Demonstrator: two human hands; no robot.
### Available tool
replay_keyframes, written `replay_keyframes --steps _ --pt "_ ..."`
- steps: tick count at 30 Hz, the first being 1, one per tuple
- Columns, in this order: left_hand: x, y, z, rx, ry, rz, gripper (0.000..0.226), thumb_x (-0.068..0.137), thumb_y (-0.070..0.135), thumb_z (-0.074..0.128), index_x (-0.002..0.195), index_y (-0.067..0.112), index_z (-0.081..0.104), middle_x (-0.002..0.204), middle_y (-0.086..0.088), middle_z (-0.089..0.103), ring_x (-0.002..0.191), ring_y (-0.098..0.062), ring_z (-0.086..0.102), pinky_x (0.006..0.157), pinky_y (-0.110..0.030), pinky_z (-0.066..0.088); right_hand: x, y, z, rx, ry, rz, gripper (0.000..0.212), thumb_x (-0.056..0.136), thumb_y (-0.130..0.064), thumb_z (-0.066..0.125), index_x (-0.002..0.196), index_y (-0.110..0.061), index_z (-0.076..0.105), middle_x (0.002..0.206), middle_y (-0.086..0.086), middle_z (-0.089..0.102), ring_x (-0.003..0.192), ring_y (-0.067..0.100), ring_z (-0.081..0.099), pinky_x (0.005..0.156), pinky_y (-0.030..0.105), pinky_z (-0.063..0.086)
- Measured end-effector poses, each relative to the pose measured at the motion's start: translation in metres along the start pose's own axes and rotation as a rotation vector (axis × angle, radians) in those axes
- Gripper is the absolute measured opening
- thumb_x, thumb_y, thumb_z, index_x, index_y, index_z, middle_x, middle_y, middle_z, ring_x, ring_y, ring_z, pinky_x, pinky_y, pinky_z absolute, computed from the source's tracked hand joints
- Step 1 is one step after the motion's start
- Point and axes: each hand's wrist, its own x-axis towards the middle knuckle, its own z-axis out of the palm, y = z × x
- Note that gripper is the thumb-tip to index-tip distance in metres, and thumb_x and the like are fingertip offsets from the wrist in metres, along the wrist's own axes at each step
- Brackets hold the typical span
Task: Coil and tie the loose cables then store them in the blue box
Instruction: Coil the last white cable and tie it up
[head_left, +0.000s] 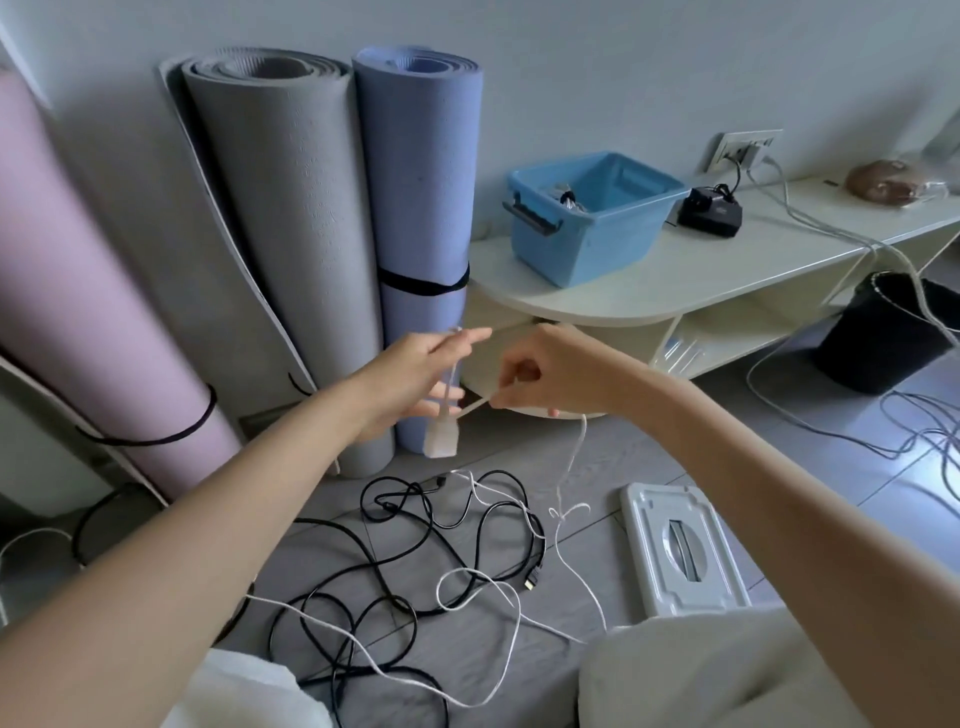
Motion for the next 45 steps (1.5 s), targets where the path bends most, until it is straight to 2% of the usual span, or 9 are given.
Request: replay_keyframes --steps 7,11,19,27,34,38,39,40,45 --pt "-0.008 -0.024 -0.03 0.364 0.196 -0.055 0.033 0.099 0.036 0.04 0.122 0.024 0.06 0.069 0.001 0.043 0.06 -0.011 0.041 0.051 -0.013 0.033 -0.004 0.02 -0.027 0.232 0.309 0.086 0.026 0.076 -0.026 0.074 0.06 -0.013 0.059 0.05 -0.002 0.04 0.044 0.003 0.032 0.048 0.017 0.025" --pt "-0.019 -0.016 -0.022 0.056 -0.315 -0.215 0.04 0.081 0.062 0.045 0.118 0.05 0.051 0.136 0.014 0.048 0.1 -0.021 0.067 0.084 -0.041 0.041 0.005 0.013 -0.025 0.387 0.497 0.044 0.019 0.078 -0.023 0.072 0.065 -0.013 0.062 0.057 0.003 0.041 0.054 0.006 0.032 0.053 0.019 0.025" --pt "-0.03 0.006 -0.015 -0.434 -0.978 -0.162 0.046 0.094 0.04 0.028 0.135 0.033 0.047 0.143 0.005 0.046 0.095 -0.03 0.068 0.093 -0.051 0.049 0.013 0.023 -0.019 0.438 0.74 0.133 0.021 0.081 -0.026 0.07 0.069 -0.009 0.065 0.058 0.003 0.05 0.053 0.007 0.037 0.055 0.019 0.029" --pt "-0.006 0.019 -0.014 -0.704 -0.286 0.073 0.039 0.093 0.045 0.03 0.125 0.036 0.051 0.147 0.013 0.036 0.111 -0.043 0.057 0.092 -0.048 0.051 0.024 -0.006 0.061 0.169 0.011 0.182 0.022 0.091 -0.011 0.043 0.08 -0.019 0.061 0.094 0.008 0.066 0.089 0.029 0.059 0.084 0.037 0.047" --pt "0.011 -0.008 -0.041 -0.276 0.201 0.099 0.026 0.099 0.043 0.035 0.103 0.042 0.061 0.102 0.017 0.042 0.088 -0.023 0.043 0.073 -0.027 0.032 0.017 -0.007 0.042 -0.086 0.056 0.075 0.046 0.094 -0.032 0.047 0.053 -0.016 0.032 0.057 0.002 0.038 0.062 0.028 0.039 0.049 0.03 0.03" --pt "0.011 -0.026 -0.061 -0.036 0.342 0.11 0.034 0.101 0.036 0.032 0.125 0.031 0.056 0.064 0.01 0.005 0.051 -0.008 0.046 0.057 -0.018 0.036 0.015 0.011 0.016 -0.05 0.162 0.0 0.048 0.086 -0.03 0.061 0.05 -0.017 0.031 0.049 -0.002 0.031 0.049 0.014 0.027 0.053 0.029 0.027" --pt "0.01 -0.031 -0.068 -0.002 0.383 0.121 0.036 0.102 0.034 0.033 0.13 0.027 0.054 0.122 -0.023 0.011 0.054 -0.006 0.053 0.063 -0.017 0.039 0.014 0.013 0.009 -0.024 0.193 -0.019 0.048 0.085 -0.028 0.063 0.05 -0.016 0.032 0.048 -0.002 0.03 0.048 0.01 0.023 0.054 0.03 0.026" --pt "0.008 -0.035 -0.072 0.003 0.406 0.118 0.035 0.102 0.033 0.034 0.128 0.028 0.056 0.063 0.012 0.057 0.054 -0.003 0.05 0.061 -0.015 0.036 0.011 0.013 0.003 0.016 0.231 -0.03 0.047 0.083 -0.027 0.065 0.05 -0.015 0.034 0.047 -0.003 0.027 0.046 0.009 0.021 0.052 0.027 0.024" --pt "0.003 -0.037 -0.072 -0.084 0.372 0.022 0.03 0.1 0.04 0.035 0.093 0.05 0.062 0.079 0.02 0.028 0.073 -0.016 0.035 0.061 -0.024 0.024 0.005 0.011 -0.014 0.276 0.366 0.005 0.049 0.079 -0.024 0.072 0.047 -0.017 0.036 0.035 -0.008 0.027 0.041 0.007 0.024 0.045 0.017 0.02"
